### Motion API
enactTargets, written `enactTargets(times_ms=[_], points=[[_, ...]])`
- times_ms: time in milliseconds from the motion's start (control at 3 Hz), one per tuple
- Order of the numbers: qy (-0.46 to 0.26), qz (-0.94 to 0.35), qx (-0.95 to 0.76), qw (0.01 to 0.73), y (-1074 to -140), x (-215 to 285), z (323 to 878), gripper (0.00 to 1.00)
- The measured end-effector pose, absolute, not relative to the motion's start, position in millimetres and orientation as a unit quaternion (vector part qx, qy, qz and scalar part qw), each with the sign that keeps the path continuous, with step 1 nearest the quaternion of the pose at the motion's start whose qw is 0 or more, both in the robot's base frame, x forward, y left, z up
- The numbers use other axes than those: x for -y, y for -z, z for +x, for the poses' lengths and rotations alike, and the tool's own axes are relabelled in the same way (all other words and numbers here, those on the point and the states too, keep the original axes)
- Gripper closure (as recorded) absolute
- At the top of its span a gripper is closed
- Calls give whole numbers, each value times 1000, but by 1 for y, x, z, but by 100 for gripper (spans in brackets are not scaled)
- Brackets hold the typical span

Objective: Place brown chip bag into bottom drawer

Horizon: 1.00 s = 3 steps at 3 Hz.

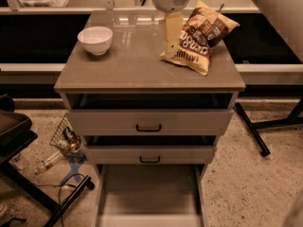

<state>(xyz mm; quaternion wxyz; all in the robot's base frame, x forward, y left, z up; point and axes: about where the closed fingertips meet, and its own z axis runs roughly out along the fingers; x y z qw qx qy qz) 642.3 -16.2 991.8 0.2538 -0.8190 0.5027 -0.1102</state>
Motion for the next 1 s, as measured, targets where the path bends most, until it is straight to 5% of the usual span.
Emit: enactTargets(times_ms=[1000], points=[[243, -823, -512, 38, -961, 180, 763, 0]])
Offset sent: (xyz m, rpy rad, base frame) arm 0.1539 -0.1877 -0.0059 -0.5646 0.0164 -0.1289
